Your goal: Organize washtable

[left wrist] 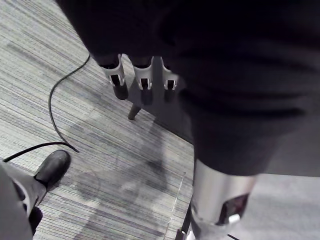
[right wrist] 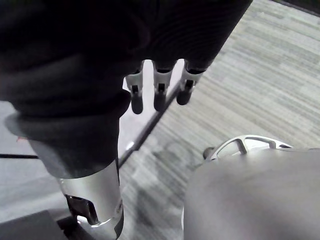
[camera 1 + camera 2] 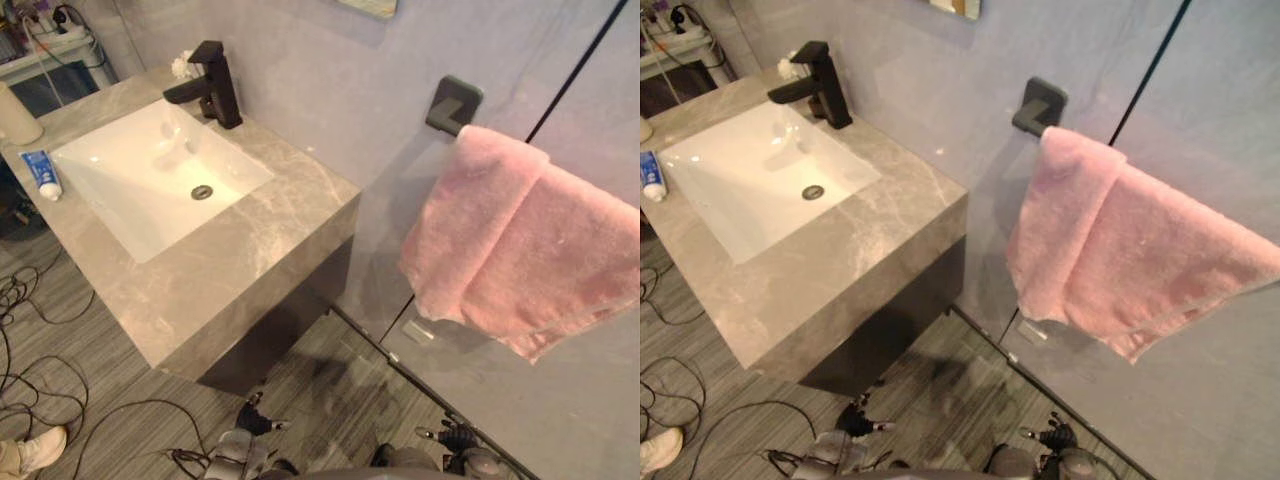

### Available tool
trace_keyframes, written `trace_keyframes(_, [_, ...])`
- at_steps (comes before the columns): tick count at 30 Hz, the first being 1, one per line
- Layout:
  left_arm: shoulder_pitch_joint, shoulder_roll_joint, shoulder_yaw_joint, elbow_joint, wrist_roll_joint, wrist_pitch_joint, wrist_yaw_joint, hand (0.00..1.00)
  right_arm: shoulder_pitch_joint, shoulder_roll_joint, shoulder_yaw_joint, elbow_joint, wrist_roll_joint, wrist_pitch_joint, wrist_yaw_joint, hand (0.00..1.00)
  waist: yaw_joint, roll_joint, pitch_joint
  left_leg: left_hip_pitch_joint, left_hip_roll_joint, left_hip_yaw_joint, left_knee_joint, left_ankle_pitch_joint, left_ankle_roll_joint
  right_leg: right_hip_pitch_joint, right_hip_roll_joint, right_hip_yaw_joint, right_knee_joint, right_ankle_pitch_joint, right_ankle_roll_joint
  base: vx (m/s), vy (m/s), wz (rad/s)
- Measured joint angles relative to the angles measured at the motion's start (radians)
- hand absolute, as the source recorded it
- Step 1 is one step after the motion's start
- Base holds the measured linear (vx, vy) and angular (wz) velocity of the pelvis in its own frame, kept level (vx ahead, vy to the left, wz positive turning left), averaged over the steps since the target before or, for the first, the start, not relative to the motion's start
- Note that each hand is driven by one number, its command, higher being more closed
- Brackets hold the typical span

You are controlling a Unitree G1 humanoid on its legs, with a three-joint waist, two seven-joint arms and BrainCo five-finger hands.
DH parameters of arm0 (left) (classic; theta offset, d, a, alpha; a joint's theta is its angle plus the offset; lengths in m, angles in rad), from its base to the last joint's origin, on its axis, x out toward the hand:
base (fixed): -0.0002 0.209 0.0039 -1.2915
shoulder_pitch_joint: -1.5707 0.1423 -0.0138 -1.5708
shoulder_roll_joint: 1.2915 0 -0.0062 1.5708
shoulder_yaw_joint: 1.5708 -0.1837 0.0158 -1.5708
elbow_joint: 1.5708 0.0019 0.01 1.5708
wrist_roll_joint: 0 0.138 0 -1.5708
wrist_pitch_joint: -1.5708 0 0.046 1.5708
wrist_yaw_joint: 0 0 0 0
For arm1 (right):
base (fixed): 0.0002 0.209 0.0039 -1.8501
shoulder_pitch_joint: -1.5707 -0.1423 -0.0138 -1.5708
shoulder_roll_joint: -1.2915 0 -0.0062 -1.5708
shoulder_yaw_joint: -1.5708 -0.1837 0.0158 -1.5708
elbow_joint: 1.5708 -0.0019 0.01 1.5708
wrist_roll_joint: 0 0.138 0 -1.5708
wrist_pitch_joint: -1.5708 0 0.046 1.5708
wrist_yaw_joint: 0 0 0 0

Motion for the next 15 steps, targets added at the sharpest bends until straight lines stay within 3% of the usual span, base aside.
trace_keyframes(6, [-0.001,-0.002,0.013,0.001,0.000,0.000,-0.001,0.00,-0.013,0.001,0.000,-0.002,0.000,0.001,0.001,0.00,0.002,-0.004,0.024,0.000,-0.005,-0.006,-0.003,0.005,0.008,-0.003,-0.001,0.015,0.000,-0.004,0.002,-0.10,-0.046,-0.01])
trace_keyframes(15, [-0.002,-0.020,0.030,0.001,-0.002,0.000,-0.003,0.00,-0.025,0.001,0.000,-0.002,-0.004,0.014,0.001,0.00,0.016,-0.008,0.040,0.003,-0.047,-0.009,-0.062,0.046,0.053,-0.027,-0.012,0.048,-0.001,-0.005,0.002,-0.13,-0.021,-0.03])
